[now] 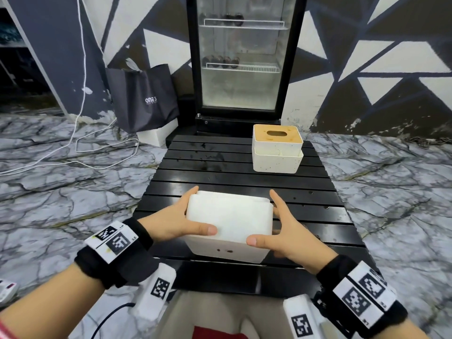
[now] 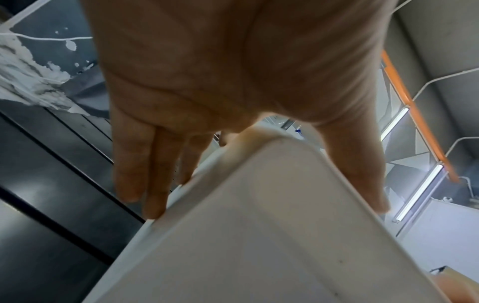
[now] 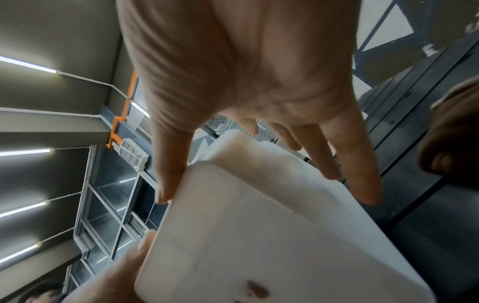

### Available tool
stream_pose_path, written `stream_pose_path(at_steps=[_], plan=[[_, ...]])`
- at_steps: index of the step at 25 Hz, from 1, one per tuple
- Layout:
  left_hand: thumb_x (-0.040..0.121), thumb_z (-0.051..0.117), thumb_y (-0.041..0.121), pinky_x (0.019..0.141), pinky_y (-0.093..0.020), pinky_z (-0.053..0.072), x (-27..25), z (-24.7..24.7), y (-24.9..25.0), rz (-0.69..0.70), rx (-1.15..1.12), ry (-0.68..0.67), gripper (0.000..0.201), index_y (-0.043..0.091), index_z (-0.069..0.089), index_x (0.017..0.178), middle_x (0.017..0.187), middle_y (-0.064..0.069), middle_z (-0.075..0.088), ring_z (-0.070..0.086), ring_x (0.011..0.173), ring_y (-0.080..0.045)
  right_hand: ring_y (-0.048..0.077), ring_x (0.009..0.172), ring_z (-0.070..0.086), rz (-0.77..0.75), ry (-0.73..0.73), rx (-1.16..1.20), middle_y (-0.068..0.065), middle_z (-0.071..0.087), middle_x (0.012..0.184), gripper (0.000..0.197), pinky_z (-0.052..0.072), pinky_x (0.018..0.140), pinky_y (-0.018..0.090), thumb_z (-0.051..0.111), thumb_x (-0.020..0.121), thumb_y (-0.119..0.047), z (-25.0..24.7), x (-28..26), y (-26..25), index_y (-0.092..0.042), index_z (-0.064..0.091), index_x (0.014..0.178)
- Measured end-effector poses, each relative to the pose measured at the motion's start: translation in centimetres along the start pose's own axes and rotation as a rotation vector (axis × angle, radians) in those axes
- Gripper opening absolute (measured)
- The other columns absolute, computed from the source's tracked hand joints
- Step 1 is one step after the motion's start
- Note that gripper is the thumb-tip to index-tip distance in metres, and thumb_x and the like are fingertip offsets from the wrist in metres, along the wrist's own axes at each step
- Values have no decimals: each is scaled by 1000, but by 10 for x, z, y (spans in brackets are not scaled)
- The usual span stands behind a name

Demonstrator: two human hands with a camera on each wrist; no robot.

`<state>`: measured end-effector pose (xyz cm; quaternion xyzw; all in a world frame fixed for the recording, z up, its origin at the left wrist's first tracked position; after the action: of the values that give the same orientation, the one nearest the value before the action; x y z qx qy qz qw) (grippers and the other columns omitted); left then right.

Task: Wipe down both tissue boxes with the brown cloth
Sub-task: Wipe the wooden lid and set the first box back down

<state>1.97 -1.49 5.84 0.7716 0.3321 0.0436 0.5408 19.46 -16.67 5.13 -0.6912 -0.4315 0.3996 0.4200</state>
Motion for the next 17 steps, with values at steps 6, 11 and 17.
stream_pose_path(at_steps=[6,11,17], plan=[[40,80,50,92,-20,47,-13,3,3,108,34,41,120,37,15,140,123,20,51,60,107,-5,11,103,59,-61,15,61,-21,45,121,100,49,88,27,86,56,-20,-5,-9,-3,-38,22,131],[62,86,19,94,-30,50,-9,4,10,210,47,56,82,38,31,119,134,18,44,61,109,-6,21,89,65,-152,157,91,-5,60,108,67,56,77,40,82,58,-8,-20,-4,-1,-33,41,105],[62,84,4,100,-29,46,7,16,-9,225,127,160,74,36,35,107,125,16,48,57,114,-6,16,110,50,-215,226,-166,-10,41,121,68,50,87,33,83,43,-29,-13,6,15,-36,39,95]])
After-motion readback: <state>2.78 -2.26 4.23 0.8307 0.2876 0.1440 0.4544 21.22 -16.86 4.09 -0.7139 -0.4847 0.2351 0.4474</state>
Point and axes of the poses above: each hand's wrist, its own x-axis towards the middle knuckle, its own z-axis out of the palm, y = z × x, the point moved 4 cm from there along x, towards the middle knuckle
